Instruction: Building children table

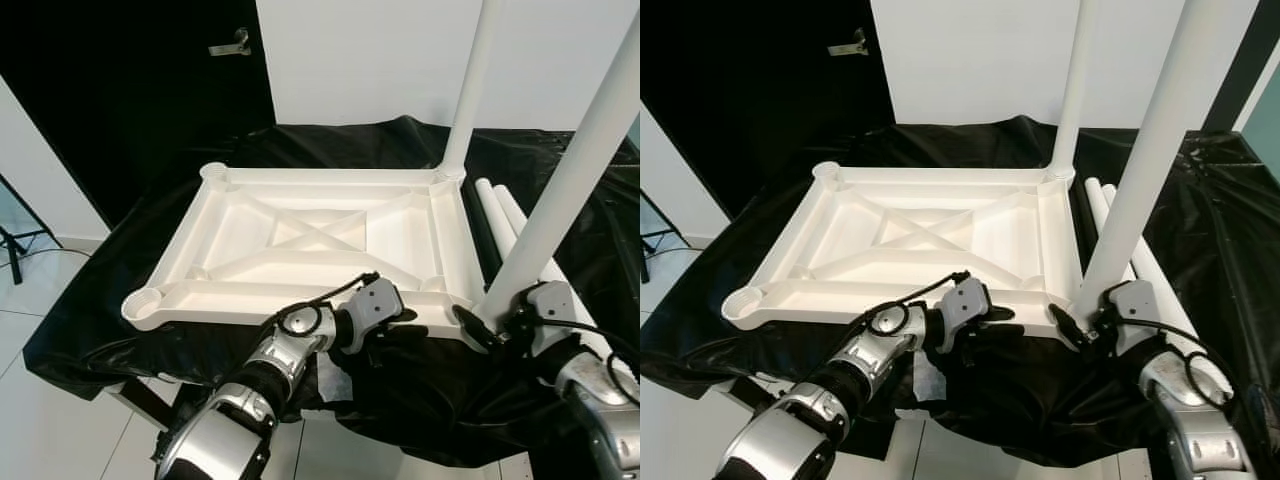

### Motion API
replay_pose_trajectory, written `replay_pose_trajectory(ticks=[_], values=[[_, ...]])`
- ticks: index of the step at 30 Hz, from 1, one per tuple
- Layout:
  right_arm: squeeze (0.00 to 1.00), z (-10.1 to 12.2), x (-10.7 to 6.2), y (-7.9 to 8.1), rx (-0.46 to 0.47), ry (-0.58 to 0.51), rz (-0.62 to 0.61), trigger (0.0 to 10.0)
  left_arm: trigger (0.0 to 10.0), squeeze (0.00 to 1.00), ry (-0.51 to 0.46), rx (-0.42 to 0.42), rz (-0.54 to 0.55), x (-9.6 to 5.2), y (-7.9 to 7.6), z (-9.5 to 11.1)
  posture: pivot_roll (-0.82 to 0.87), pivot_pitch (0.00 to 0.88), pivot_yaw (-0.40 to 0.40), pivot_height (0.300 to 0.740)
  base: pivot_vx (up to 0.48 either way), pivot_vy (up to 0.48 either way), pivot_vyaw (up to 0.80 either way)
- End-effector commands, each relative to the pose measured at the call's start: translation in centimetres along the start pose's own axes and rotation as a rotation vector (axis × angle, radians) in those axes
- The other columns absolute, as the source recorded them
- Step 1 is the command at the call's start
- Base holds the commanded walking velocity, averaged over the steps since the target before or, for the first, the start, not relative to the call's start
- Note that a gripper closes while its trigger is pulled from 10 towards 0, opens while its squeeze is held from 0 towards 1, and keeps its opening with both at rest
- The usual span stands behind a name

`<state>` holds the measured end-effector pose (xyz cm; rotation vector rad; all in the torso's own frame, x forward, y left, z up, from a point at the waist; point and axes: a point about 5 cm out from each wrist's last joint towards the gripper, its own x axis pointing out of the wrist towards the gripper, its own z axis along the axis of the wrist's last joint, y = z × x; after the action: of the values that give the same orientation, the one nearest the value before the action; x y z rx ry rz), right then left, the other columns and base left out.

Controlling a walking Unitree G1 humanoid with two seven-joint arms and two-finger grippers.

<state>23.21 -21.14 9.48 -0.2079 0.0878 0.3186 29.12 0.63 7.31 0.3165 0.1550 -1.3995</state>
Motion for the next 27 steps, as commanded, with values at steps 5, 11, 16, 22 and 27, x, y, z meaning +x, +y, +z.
replay_pose_trajectory(ticks=[5, 11, 16, 22, 27], values=[[0.00, -2.8, -0.1, 2.9, 0.211, 0.054, -0.462, 0.0, 10.0, 0.00, 0.183, -0.135, -0.115, -0.6, -2.8, -4.5, -0.13, 0.000, 0.046, 0.740, 0.000, 0.000, 0.00], [0.00, -3.1, 0.6, 3.0, 0.273, 0.080, -0.593, 0.0, 10.0, 0.00, 0.182, -0.139, -0.122, -0.6, -3.0, -4.6, -0.13, 0.000, 0.050, 0.740, 0.000, 0.000, 0.00], [0.00, -2.4, 1.5, 3.0, 0.267, 0.052, -0.578, 0.0, 10.0, 0.00, 0.181, -0.136, -0.116, -0.5, -2.8, -4.5, -0.12, 0.000, 0.043, 0.740, 0.000, 0.000, 0.00], [0.00, -2.1, 2.0, 3.3, 0.238, 0.039, -0.544, 10.0, 10.0, 0.00, 0.179, -0.140, -0.109, -0.5, -2.9, -4.5, -0.12, 0.000, 0.041, 0.740, 0.000, 0.000, 0.00], [0.80, -1.5, 2.2, 3.8, 0.195, 0.002, -0.521, 10.0, 10.0, 0.00, 0.182, -0.144, -0.110, -0.7, -3.0, -4.7, -0.12, 0.000, 0.041, 0.740, 0.000, 0.000, 0.00]])
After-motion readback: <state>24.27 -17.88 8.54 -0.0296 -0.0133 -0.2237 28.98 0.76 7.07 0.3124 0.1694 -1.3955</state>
